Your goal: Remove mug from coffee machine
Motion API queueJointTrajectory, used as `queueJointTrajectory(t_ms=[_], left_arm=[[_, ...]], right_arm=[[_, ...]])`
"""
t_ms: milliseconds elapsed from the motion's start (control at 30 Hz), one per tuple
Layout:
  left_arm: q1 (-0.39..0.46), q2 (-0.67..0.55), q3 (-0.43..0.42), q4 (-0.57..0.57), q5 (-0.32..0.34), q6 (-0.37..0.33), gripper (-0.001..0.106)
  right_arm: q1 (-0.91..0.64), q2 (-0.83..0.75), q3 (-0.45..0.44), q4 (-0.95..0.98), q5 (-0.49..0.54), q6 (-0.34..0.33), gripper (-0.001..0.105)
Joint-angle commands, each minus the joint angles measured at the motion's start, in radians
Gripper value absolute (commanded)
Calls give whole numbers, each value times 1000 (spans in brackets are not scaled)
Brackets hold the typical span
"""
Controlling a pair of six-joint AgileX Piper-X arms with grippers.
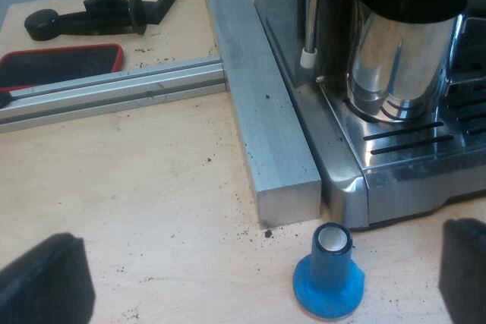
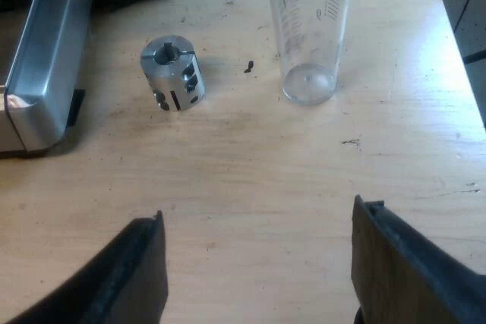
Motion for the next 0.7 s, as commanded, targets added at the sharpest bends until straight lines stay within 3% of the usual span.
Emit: queueJointTrajectory(t_ms=[33,67,133,233,333,400,700], left_arm=[[-1,-140,-2,-17,-1,-4,77],[-1,-140,-2,-17,-1,-4,68],[-1,-140,-2,-17,-1,-4,64],[-1,-140,-2,-17,-1,-4,67],[-1,-140,-2,-17,-1,-4,80],[-1,-138,-5,-17,6,-4,80],[-1,-18,-88,-8,93,-4,80]], right_arm=[[1,-46,-5,-6,1,-4,55],[1,-46,-5,-6,1,-4,55],[1,-46,-5,-6,1,-4,55],[1,-46,-5,-6,3,-4,55],[1,-46,-5,-6,8,-24,57],[1,-27,-20,-6,6,-33,66],[98,137,-125,-7,-60,-26,67]])
